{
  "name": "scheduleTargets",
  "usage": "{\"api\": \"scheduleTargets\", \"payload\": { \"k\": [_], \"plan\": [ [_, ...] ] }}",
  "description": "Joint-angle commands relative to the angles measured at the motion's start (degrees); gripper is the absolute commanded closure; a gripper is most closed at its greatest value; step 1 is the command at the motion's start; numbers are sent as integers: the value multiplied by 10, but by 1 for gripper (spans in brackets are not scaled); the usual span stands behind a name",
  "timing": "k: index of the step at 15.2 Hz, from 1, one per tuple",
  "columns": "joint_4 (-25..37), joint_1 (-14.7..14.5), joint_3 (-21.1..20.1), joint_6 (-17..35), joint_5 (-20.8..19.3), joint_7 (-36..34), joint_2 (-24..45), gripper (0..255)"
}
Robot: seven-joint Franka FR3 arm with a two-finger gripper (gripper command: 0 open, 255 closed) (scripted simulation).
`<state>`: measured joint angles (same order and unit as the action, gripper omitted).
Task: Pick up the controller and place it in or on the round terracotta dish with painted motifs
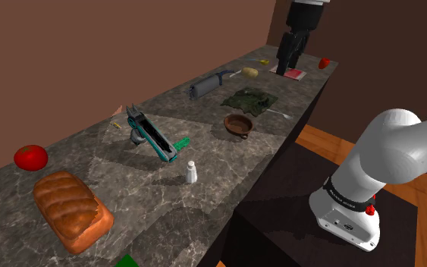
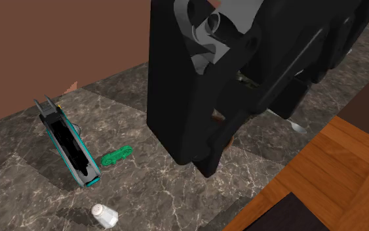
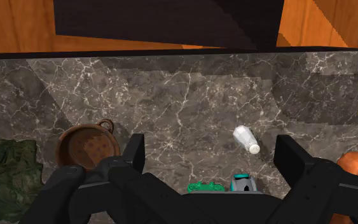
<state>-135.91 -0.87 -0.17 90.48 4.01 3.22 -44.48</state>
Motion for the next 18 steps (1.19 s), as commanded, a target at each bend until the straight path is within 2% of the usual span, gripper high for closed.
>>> {"api": "scheduleTargets", "payload": {
  "k": [1,9,18],
  "plan": [
    [0,0,0,0,0,0,0,0],
    [-28,-27,36,149,-27,133,127,0],
    [5,-56,60,297,-32,274,312,0]
  ]
}}
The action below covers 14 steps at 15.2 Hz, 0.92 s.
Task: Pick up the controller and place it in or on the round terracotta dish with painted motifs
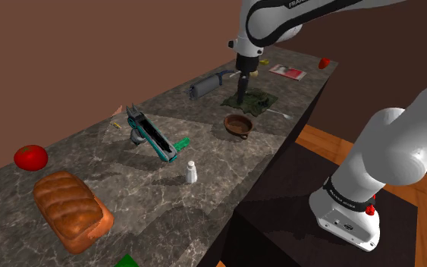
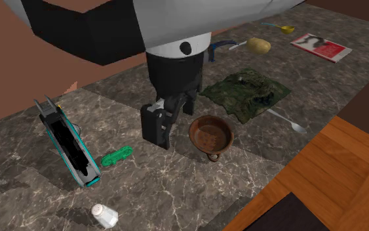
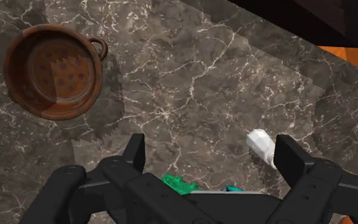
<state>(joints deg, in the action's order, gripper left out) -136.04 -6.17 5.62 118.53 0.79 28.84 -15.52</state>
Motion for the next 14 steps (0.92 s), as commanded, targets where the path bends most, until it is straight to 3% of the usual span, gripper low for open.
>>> {"api": "scheduleTargets", "payload": {
  "k": [1,14],
  "plan": [
    [14,-6,4,30,2,33,44,0],
    [170,-23,-18,157,15,211,329,0]
  ]
}}
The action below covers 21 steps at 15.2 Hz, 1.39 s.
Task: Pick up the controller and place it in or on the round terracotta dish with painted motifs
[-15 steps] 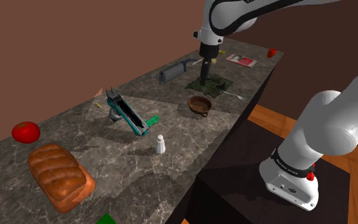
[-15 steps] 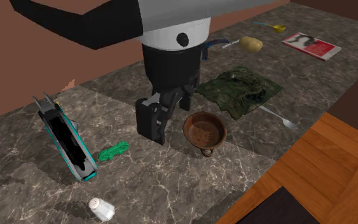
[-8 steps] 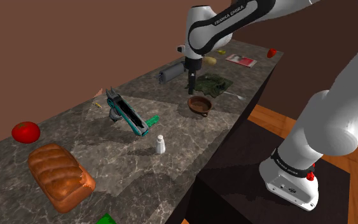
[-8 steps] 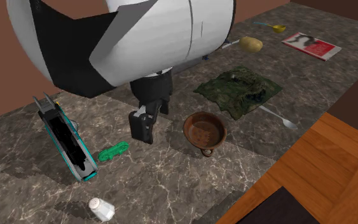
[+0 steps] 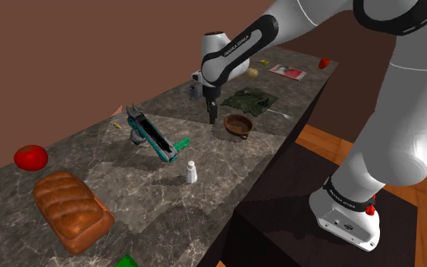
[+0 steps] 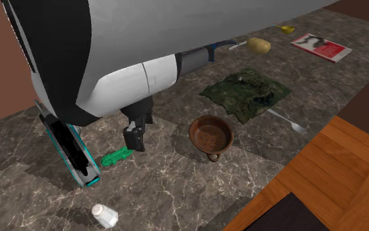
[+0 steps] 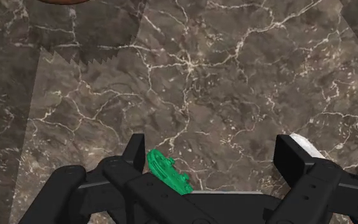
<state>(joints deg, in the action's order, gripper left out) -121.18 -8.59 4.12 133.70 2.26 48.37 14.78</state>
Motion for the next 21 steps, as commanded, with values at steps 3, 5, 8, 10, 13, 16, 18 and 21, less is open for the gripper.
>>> {"api": "scheduleTargets", "payload": {
  "k": [3,5,8,10,13,16,18,21],
  "plan": [
    [70,0,-14,20,-4,47,90,0],
    [106,-2,-21,28,-9,66,132,0],
    [162,-6,-31,35,-19,93,195,0],
    [203,-9,-37,37,-27,110,237,0],
    [269,-16,-45,35,-40,134,302,0],
    [304,-20,-49,37,-46,146,338,0],
    [308,-20,-48,45,-46,146,350,0],
    [315,-20,-48,57,-47,145,369,0]
  ]
}}
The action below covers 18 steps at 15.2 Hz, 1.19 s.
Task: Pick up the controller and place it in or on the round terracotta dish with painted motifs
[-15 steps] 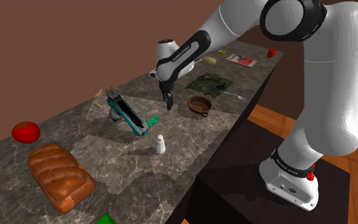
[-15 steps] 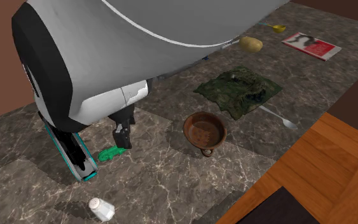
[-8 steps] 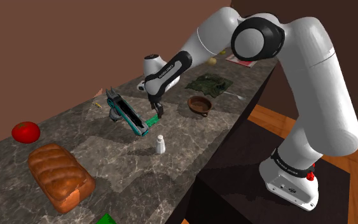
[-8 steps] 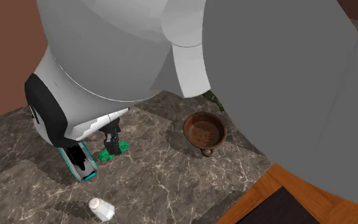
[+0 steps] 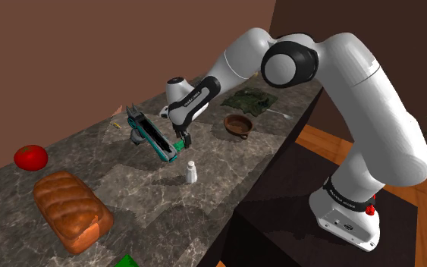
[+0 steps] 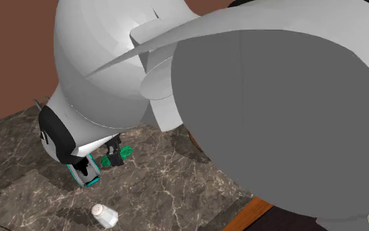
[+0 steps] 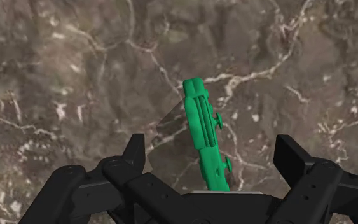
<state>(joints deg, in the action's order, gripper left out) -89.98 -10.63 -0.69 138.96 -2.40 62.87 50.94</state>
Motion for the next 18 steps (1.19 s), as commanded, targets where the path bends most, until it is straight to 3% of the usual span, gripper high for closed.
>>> {"api": "scheduleTargets", "payload": {
  "k": [1,9,10,18],
  "plan": [
    [7,0,0,10,0,0,17,0],
    [7,0,0,10,0,0,17,0],
    [7,0,0,10,0,0,17,255],
    [7,0,0,10,0,0,17,255]
  ]
}}
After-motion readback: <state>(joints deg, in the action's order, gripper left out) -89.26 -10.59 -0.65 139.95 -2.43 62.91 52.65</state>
